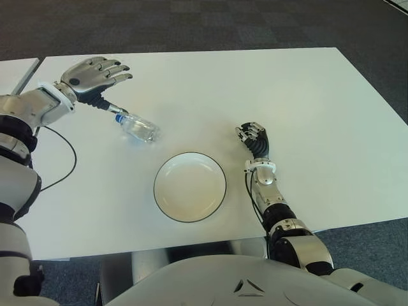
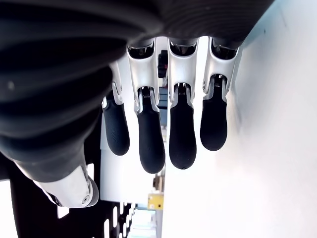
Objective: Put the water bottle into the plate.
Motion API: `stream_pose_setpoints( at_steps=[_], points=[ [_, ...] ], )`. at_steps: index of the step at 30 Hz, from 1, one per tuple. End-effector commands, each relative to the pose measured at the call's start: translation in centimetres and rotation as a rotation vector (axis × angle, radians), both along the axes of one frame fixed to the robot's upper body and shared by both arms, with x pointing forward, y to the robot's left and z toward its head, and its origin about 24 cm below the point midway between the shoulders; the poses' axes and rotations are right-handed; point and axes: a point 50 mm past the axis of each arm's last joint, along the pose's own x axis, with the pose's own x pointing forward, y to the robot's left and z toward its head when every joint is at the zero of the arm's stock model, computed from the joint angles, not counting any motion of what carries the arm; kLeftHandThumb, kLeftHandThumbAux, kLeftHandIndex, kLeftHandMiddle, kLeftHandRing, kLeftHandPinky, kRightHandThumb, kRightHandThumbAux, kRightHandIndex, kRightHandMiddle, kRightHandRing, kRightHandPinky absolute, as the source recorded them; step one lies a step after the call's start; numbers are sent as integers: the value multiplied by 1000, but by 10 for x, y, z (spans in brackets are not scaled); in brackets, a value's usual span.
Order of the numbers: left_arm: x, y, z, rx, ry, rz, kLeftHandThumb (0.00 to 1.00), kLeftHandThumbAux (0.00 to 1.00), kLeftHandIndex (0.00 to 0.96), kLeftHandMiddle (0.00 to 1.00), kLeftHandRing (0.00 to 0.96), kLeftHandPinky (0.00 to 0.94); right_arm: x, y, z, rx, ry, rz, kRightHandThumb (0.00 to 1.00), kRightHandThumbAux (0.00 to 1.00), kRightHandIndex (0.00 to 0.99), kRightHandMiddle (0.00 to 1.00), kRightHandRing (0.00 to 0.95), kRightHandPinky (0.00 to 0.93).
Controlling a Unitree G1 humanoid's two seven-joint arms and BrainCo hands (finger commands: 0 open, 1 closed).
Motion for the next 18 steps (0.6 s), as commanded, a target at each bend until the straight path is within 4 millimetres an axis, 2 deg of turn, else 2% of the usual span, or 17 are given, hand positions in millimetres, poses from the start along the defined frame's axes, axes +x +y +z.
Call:
stream_pose_setpoints(
  at_steps=[1, 10, 18],
  points=[
    [-6, 0, -22, 82, 74, -14, 476, 181, 0, 0, 0, 0, -6, 0, -11, 10, 54, -4, 706, 730, 427, 557, 572, 563],
    [-8, 1, -32, 158, 100, -39, 473, 181, 0, 0, 0, 0, -7, 1, -10, 8, 52, -11, 707, 730, 428, 558, 573, 550],
    [-11, -8, -63, 278, 152, -65, 479, 191, 0, 0, 0, 0, -8, 0, -10, 9, 48, -17, 707, 730, 428, 556, 570, 543]
  ],
)
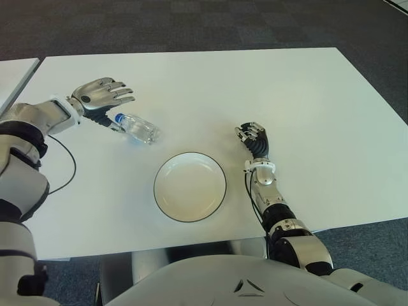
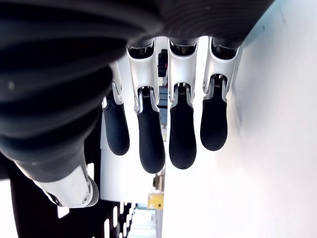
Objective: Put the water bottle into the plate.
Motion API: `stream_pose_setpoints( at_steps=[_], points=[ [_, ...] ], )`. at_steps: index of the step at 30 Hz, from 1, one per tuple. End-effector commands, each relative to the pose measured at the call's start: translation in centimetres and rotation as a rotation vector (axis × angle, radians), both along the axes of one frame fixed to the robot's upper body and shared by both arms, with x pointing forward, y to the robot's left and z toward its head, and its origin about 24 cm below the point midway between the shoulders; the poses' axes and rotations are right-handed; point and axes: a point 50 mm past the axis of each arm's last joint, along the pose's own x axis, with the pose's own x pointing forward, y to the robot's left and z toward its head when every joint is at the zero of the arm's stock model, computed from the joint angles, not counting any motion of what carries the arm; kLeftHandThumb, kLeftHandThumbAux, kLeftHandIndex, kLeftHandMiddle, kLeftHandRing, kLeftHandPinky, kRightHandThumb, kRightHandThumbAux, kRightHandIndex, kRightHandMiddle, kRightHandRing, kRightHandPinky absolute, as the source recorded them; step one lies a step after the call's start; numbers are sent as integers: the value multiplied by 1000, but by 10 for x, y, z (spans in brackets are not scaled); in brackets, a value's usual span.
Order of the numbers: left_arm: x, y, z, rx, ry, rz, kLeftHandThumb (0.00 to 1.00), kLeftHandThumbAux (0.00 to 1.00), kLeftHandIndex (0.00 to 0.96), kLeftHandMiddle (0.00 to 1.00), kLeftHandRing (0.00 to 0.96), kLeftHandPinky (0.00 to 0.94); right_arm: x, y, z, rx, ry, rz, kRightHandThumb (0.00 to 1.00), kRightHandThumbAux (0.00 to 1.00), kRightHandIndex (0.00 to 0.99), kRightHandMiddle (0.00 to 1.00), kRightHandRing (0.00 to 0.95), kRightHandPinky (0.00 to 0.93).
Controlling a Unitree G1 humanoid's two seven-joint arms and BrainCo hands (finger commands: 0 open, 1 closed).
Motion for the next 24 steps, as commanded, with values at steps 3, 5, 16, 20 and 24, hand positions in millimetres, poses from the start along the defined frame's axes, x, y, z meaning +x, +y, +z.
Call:
stream_pose_setpoints(
  at_steps=[3, 5, 16, 20, 24],
  points=[
    [-7, -9, -31, 53, 67, -26, 482, 197, 0, 0, 0, 0, -8, -2, -10, 8, 51, -16, 708, 730, 428, 556, 570, 548],
    [-7, -10, -34, 57, 73, -33, 486, 204, 0, 0, 0, 0, -8, -3, -10, 8, 53, -17, 708, 730, 427, 555, 571, 553],
    [-8, -20, -50, 114, 91, -65, 460, 243, 0, 0, 0, 0, -11, -5, -9, -4, 33, -25, 707, 731, 427, 546, 568, 537],
    [-7, -24, -56, 123, 97, -53, 444, 262, 0, 0, 0, 0, -11, -6, -9, 3, 41, -35, 708, 731, 427, 541, 562, 526],
    [-5, -30, -60, 136, 96, -59, 450, 280, 0, 0, 0, 0, -11, -6, -9, 0, 42, -36, 707, 731, 427, 540, 559, 526]
  ],
)
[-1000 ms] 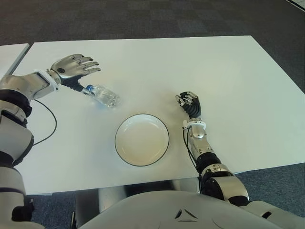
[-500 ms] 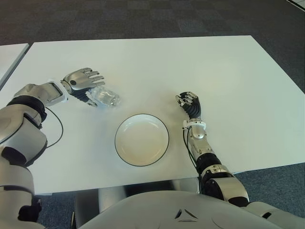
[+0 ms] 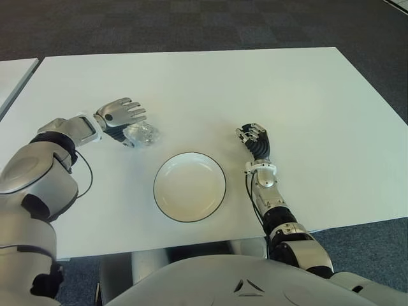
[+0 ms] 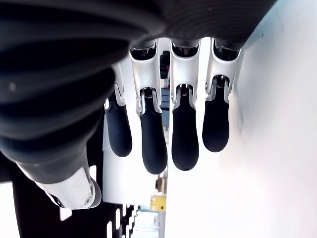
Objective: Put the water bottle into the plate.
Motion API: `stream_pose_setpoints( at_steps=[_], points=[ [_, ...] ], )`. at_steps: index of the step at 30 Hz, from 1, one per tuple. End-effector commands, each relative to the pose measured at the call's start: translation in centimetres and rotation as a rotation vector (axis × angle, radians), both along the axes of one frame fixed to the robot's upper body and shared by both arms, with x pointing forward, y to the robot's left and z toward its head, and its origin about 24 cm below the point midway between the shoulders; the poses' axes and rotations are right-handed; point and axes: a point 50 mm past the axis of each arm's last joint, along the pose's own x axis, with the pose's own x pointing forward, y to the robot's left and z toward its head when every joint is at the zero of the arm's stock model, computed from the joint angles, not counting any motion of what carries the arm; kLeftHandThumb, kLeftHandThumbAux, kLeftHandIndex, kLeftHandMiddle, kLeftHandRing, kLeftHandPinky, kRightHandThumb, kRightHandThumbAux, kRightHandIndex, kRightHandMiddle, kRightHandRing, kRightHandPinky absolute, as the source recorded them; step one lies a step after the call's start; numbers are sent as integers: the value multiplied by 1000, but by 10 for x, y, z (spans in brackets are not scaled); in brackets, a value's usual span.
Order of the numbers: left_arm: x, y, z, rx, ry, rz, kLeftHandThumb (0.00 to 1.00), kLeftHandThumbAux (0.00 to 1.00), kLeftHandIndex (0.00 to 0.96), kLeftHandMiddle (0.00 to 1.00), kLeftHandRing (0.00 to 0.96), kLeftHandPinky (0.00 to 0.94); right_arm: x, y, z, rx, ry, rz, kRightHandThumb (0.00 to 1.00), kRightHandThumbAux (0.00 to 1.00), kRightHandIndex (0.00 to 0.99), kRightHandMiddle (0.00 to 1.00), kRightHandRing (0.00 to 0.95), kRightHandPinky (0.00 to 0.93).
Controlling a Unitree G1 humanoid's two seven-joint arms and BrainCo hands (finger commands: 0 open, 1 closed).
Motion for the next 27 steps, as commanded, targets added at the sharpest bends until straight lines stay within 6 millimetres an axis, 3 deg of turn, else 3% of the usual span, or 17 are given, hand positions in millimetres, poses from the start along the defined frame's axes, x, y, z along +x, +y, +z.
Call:
stream_pose_setpoints(
  at_steps=[1, 12, 27],
  points=[
    [-2, -9, -14, 41, 37, -16, 458, 298, 0, 0, 0, 0, -6, -2, -9, -2, 53, -15, 707, 731, 428, 541, 557, 530],
    [4, -24, -16, 79, 45, -61, 474, 333, 0, 0, 0, 0, -8, -2, -8, -3, 50, -24, 706, 731, 428, 552, 564, 529],
    [10, -38, -22, 137, 55, -50, 439, 277, 0, 0, 0, 0, -8, -3, -7, 15, 64, -48, 707, 731, 428, 550, 564, 542]
  ],
)
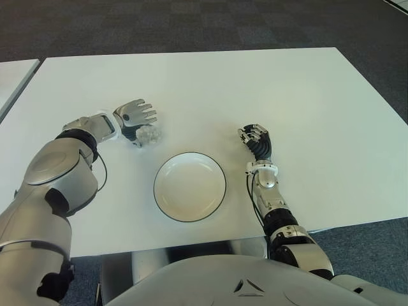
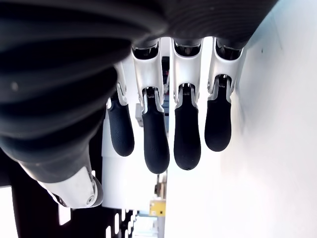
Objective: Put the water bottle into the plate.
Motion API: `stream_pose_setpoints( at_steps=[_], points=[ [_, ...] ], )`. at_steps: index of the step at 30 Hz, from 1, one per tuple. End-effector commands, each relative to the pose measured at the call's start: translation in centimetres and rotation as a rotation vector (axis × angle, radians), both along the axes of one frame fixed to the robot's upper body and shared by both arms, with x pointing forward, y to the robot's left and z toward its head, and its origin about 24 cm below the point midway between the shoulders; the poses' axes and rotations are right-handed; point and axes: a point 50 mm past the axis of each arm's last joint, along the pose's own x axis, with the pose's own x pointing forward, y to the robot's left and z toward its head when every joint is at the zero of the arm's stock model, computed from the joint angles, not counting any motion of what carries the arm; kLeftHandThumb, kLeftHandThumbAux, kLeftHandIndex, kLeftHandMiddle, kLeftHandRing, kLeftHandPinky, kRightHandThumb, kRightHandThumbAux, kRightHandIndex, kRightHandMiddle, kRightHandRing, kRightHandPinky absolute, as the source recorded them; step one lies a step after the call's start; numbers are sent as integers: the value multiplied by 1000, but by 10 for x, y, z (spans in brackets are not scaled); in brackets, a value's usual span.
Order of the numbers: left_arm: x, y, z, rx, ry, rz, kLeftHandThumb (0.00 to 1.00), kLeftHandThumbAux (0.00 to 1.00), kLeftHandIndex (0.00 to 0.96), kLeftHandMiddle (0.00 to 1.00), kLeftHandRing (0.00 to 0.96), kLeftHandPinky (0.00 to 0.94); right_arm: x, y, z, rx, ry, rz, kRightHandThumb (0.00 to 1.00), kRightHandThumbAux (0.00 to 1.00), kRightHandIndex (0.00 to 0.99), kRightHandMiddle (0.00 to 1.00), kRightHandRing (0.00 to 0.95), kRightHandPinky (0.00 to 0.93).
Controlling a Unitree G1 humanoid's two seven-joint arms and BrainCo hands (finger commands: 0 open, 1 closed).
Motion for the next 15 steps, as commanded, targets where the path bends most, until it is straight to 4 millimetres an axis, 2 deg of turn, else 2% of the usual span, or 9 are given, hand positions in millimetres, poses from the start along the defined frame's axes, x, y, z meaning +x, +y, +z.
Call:
stream_pose_setpoints(
  at_steps=[1, 8, 9, 10, 11, 13, 15],
  points=[
    [-5, -6, -12, 20, 50, -12, 434, 275, 0, 0, 0, 0, -6, -2, -9, 13, 52, -24, 707, 731, 428, 550, 564, 542],
    [-4, -8, -11, 23, 57, -7, 402, 287, 0, 0, 0, 18, -6, -2, -8, 17, 48, -31, 707, 731, 428, 549, 563, 546],
    [-3, -8, -12, 23, 59, -2, 403, 306, 0, 51, 62, 101, -6, -2, -8, 18, 48, -31, 707, 731, 428, 550, 564, 547],
    [-3, -8, -12, 17, 65, 13, 403, 312, 0, 69, 84, 131, -6, -2, -8, 20, 48, -32, 707, 731, 428, 550, 564, 547],
    [-3, -8, -12, 14, 68, 25, 419, 334, 30, 146, 185, 249, -6, -2, -8, 21, 48, -32, 707, 731, 428, 551, 564, 548],
    [-3, -7, -13, -8, 84, 73, 453, 369, 94, 260, 323, 411, -6, -2, -7, 24, 47, -33, 707, 730, 428, 552, 565, 548],
    [-2, -7, -13, -40, 105, 137, 484, 392, 150, 328, 394, 498, -6, -2, -7, 26, 46, -34, 707, 730, 428, 553, 565, 548]
  ],
)
